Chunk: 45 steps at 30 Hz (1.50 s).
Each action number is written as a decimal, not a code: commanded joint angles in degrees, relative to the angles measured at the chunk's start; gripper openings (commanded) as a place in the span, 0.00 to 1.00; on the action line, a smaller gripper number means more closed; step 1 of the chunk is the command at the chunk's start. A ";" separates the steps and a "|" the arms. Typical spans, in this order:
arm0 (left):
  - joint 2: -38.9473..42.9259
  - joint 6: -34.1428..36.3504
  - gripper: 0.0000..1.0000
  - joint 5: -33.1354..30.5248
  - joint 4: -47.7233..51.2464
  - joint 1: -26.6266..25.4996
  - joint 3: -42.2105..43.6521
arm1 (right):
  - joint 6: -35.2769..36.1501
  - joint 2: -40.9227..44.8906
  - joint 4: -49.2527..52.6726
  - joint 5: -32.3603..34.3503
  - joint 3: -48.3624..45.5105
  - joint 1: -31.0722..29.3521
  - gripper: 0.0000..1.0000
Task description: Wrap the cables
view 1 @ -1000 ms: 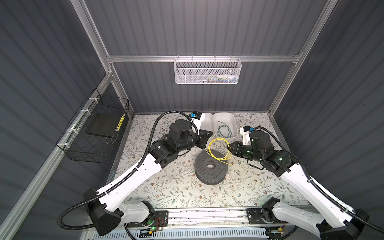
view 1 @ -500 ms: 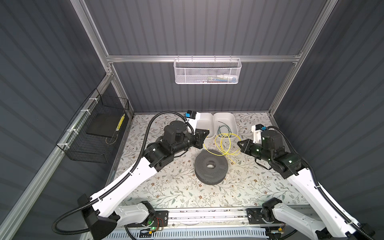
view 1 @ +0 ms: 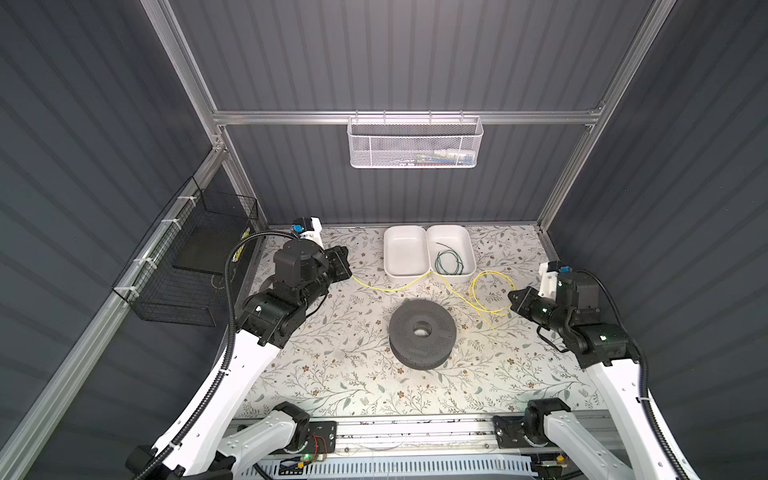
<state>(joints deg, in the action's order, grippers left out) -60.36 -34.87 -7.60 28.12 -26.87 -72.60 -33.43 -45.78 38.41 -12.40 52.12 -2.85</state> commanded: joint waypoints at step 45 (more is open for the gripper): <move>-4.79 -15.83 0.46 33.35 -17.16 32.39 12.03 | -17.55 3.66 -12.26 -23.22 -3.75 21.21 0.00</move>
<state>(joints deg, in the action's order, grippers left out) -64.31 -55.81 20.12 12.64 4.38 -58.46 -53.21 -42.35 25.98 -36.75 45.89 18.11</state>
